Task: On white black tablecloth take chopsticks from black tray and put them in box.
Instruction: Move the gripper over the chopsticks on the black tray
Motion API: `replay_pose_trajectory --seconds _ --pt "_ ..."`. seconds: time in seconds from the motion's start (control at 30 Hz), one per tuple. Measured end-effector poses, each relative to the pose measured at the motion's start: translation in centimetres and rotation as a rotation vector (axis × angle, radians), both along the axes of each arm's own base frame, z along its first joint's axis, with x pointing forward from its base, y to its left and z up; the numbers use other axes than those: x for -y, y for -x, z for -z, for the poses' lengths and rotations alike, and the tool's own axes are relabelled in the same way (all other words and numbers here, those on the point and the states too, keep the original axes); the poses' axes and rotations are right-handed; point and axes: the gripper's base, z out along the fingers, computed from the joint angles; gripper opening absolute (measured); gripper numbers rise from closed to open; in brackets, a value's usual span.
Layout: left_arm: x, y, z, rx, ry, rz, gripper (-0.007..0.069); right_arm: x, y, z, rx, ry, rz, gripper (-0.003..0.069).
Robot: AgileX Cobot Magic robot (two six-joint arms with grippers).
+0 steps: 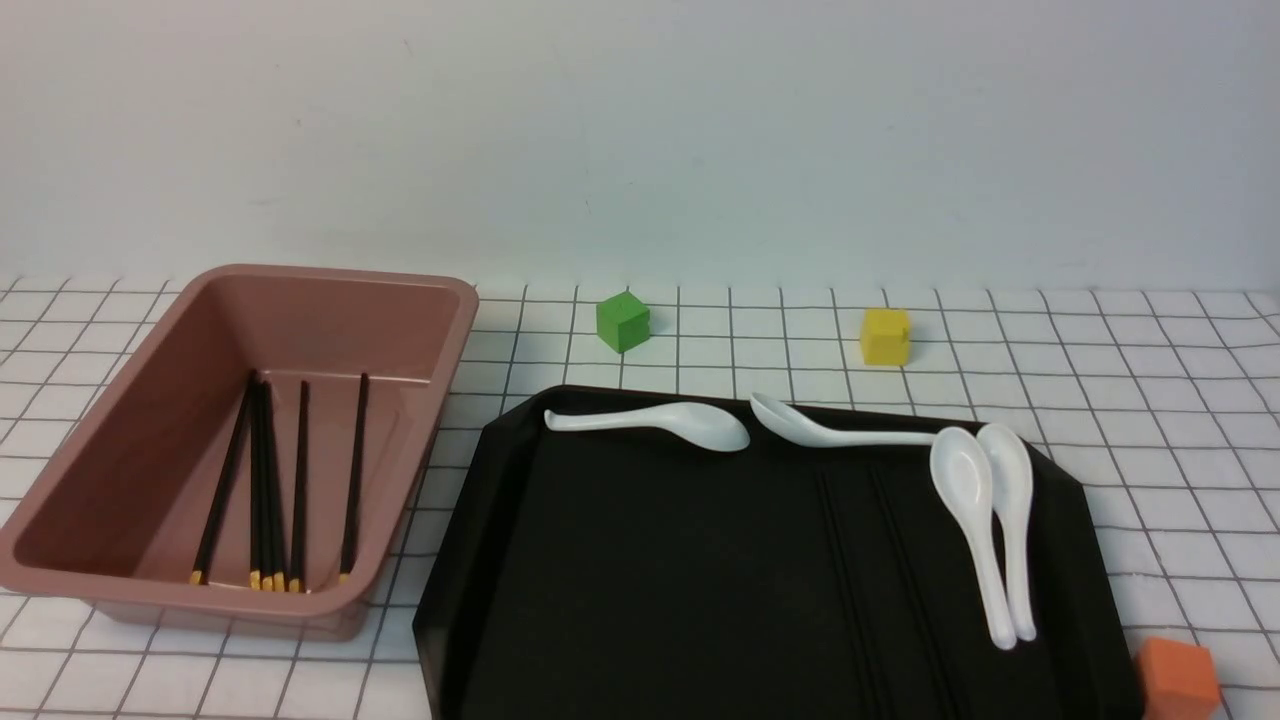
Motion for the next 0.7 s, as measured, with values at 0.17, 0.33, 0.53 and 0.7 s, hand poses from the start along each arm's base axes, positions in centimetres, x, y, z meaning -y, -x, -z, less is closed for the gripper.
replay_pose_trajectory --seconds 0.17,0.33,0.53,0.7 --pt "0.0 0.0 0.0 0.0 0.0 0.0 0.0029 -0.2 0.0 0.0 0.002 -0.119 0.011 0.024" --pt "0.0 0.0 0.0 0.0 0.0 0.0 0.0029 -1.2 -0.1 -0.4 0.014 -0.675 0.043 0.024" --pt "0.0 0.0 0.0 0.0 -0.001 0.0 0.0029 -1.5 -0.2 -1.0 0.053 -0.905 0.054 0.024" --pt "0.0 0.0 0.0 0.0 -0.001 0.0 0.0029 -1.4 -0.2 -1.2 0.072 -0.905 0.054 0.0232"
